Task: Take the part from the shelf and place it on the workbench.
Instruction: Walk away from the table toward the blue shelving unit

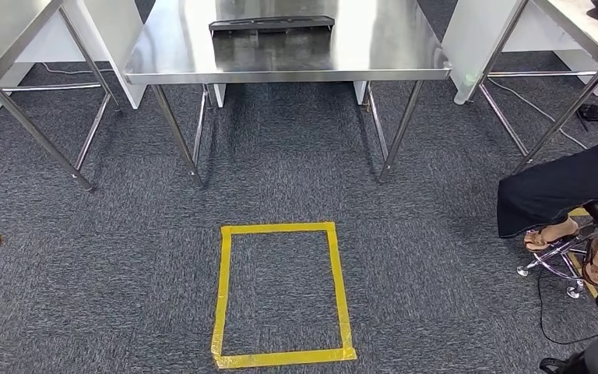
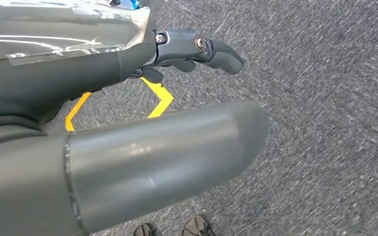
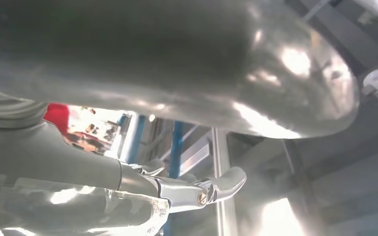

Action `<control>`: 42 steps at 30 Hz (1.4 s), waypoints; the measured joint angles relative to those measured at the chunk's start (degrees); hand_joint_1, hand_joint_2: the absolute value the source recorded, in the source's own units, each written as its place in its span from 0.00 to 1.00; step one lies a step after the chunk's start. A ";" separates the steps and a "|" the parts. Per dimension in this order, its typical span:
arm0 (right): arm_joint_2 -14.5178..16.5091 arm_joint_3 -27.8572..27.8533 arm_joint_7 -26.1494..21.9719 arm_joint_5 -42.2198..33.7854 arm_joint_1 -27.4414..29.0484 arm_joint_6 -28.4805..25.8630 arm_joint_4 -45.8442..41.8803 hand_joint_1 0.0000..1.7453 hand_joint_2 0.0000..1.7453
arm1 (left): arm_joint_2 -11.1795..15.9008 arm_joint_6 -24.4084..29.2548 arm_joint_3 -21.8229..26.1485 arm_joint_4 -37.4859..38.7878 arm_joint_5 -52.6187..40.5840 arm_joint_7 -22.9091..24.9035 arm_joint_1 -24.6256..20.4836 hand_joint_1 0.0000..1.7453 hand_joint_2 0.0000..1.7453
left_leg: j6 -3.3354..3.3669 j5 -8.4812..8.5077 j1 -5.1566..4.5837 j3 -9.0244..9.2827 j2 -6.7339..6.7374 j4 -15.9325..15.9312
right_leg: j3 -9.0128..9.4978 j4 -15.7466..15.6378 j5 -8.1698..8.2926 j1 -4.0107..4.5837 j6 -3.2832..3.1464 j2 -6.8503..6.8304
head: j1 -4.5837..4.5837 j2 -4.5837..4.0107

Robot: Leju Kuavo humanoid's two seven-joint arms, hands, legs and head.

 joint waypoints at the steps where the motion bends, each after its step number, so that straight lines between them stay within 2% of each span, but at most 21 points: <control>1: 0.01 0.01 0.00 0.01 -0.12 0.13 0.04 0.00 0.00 | -0.04 0.01 0.00 0.00 0.06 0.00 0.02 0.00 0.00 | -0.24 -1.83 0.03 -0.56 -0.10 1.45 | -0.52 -0.01 0.58 -0.24 -0.72 -0.13 | -0.06 0.00; 4: 0.01 0.03 0.00 0.06 -0.25 0.26 0.19 0.00 0.00 | -0.02 0.02 0.02 -0.01 0.18 0.00 0.06 0.00 0.00 | -0.66 -9.99 0.10 -3.18 -0.25 11.70 | -2.40 0.37 2.16 -0.16 -1.85 -0.46 | -0.20 0.01; 5: 0.01 0.03 0.00 0.07 -0.26 0.26 0.27 0.00 0.00 | 0.01 0.02 0.03 -0.01 0.18 0.00 0.07 0.00 0.00 | -0.75 -11.10 0.10 -3.64 -0.27 14.87 | -3.13 0.65 2.61 -0.04 -1.86 -0.54 | -0.19 0.01; 7: 0.01 0.03 0.00 0.06 -0.28 0.26 0.44 0.00 0.00 | 0.01 0.02 0.03 -0.01 0.18 0.00 0.06 0.00 0.00 | -0.73 -9.63 0.11 -1.98 -0.27 15.98 | -4.83 1.49 3.40 0.09 -1.64 -0.63 | -0.20 0.00; 9: 0.01 0.03 0.00 0.06 -0.30 0.26 0.51 0.00 0.00 | 0.02 0.02 0.04 -0.01 0.18 -0.01 0.00 0.00 0.00 | -0.45 -7.26 0.11 3.20 -0.33 9.83 | -6.45 2.57 3.88 0.10 -1.26 -0.66 | -0.21 0.00; 11: 0.01 0.04 0.00 0.10 -0.44 0.27 0.51 0.00 0.00 | 0.04 0.04 0.04 -0.01 0.21 -0.03 -0.11 0.00 0.00 | -0.08 -7.41 -0.10 7.68 -0.50 3.24 | -7.50 3.49 4.28 0.32 -0.64 -0.75 | -0.15 0.01; 12: 0.01 0.05 0.01 0.13 -0.57 0.28 0.51 0.00 0.00 | 0.03 0.08 0.03 -0.01 0.25 -0.05 -0.16 0.00 0.00 | 0.08 -7.90 -0.28 8.55 -0.57 1.59 | -7.86 3.73 4.62 0.39 -0.23 -0.81 | -0.11 0.01; 15: -0.03 0.05 0.02 0.21 -0.89 0.37 0.52 0.00 0.00 | -0.06 0.39 0.02 0.01 0.42 -0.09 -0.21 0.00 0.00 | 1.23 -7.22 -0.30 7.91 -0.39 0.44 | -8.90 4.33 4.99 0.43 0.79 -0.79 | -0.09 0.00; 18: -0.10 0.02 0.16 0.40 -1.28 0.48 0.63 0.00 0.00 | -0.10 0.65 0.04 0.01 0.47 -0.14 -0.29 0.00 0.00 | 2.73 -5.24 -0.09 5.80 0.00 0.05 | -11.38 10.58 -0.78 0.23 0.33 -0.34 | 0.04 0.00; 20: -0.12 0.01 0.27 0.60 -1.50 0.55 0.80 0.00 0.00 | -0.11 0.69 0.05 0.00 0.49 -0.16 -0.30 0.00 0.00 | 2.77 -3.73 -0.15 3.84 0.20 0.09 | -12.63 17.32 -4.43 0.03 0.43 -0.24 | 0.11 0.00; 22: -0.11 0.01 0.33 0.81 -1.58 0.57 0.96 0.00 0.00 | -0.13 0.82 0.05 -0.01 0.44 -0.26 -0.31 0.00 0.00 | 2.60 -2.29 -0.18 1.85 0.37 0.12 | -11.53 19.63 -3.25 -0.02 1.62 -0.23 | 0.11 0.00; 24: -0.10 0.01 0.39 1.04 -1.68 0.59 1.01 0.00 0.00 | -0.14 1.09 0.05 0.00 0.40 -0.52 -0.33 0.00 0.00 | 2.23 -0.85 -0.19 0.07 0.44 0.15 | -7.03 15.03 0.05 0.02 2.51 -0.23 | 0.10 0.00; 26: -0.06 0.03 0.43 1.20 -1.92 0.59 0.99 0.00 0.00 | -0.18 1.28 0.06 0.01 0.45 -0.78 -0.35 0.00 0.00 | 1.66 0.48 -0.35 -0.87 0.42 0.24 | -0.27 5.48 -0.51 0.41 1.59 -0.23 | 0.07 0.00; 28: -0.01 0.04 0.45 1.23 -2.12 0.59 0.99 0.00 0.00 | -0.22 1.34 0.07 0.00 0.50 -0.87 -0.36 0.00 0.00 | 1.01 1.64 -0.39 -0.93 0.44 0.00 | 3.21 -0.43 -2.54 0.89 0.24 -0.24 | 0.01 0.00; 30: 0.10 0.04 0.51 1.40 -2.18 0.63 0.99 0.00 0.00 | -0.18 1.40 0.08 -0.01 0.52 -0.87 -0.32 0.00 0.00 | 0.29 2.21 -0.21 -1.05 0.41 -0.25 | 2.71 -0.82 -1.99 0.65 -0.66 -0.27 | -0.04 0.00; 31: 0.19 0.05 0.55 1.57 -2.21 0.68 0.99 0.00 0.00 | -0.17 1.47 0.09 0.00 0.55 -0.86 -0.30 0.00 0.00 | -0.01 1.17 -0.09 -1.39 0.31 0.41 | 2.30 -0.79 -1.42 0.42 -1.26 -0.31 | -0.06 0.00; 33: 0.32 0.08 0.63 1.94 -2.25 0.78 1.01 0.00 0.00 | -0.15 1.62 0.13 0.01 0.58 -0.82 -0.26 0.00 0.00 | -0.46 -3.86 0.06 -2.86 0.04 5.10 | 1.32 -0.82 -0.28 0.06 -2.16 -0.42 | -0.16 0.00; 35: 0.36 0.10 0.63 2.11 -2.25 0.81 1.07 0.00 0.00 | -0.08 1.72 0.17 0.02 0.60 -0.81 -0.23 0.00 0.00 | -0.93 -8.30 0.11 -4.55 -0.13 12.50 | 0.33 -0.77 0.61 0.16 -2.45 -0.52 | -0.23 0.00; 37: 0.38 0.09 0.63 2.15 -2.25 0.78 1.28 0.00 0.00 | -0.02 1.73 0.20 0.01 0.57 -0.83 -0.21 0.00 0.00 | -1.30 -7.79 0.25 -4.06 -0.20 15.81 | -0.61 -0.55 1.22 0.21 -2.27 -0.64 | -0.24 0.00; 39: 0.38 0.08 0.63 2.18 -2.24 0.62 1.48 0.00 0.00 | 0.02 1.71 0.21 0.00 0.40 -0.88 -0.22 0.00 0.00 | -1.29 -5.18 0.45 0.42 -0.19 11.02 | -1.33 0.06 1.49 0.15 -2.05 -0.68 | -0.24 0.00; 42: 0.41 0.07 0.63 2.22 -2.21 0.04 1.50 0.00 0.00 | 0.16 1.52 0.19 -0.01 -0.11 -1.09 -0.33 0.00 0.00 | -0.65 -5.27 0.33 7.00 -0.35 1.34 | -2.44 1.20 1.51 0.48 -1.40 -0.74 | -0.16 0.00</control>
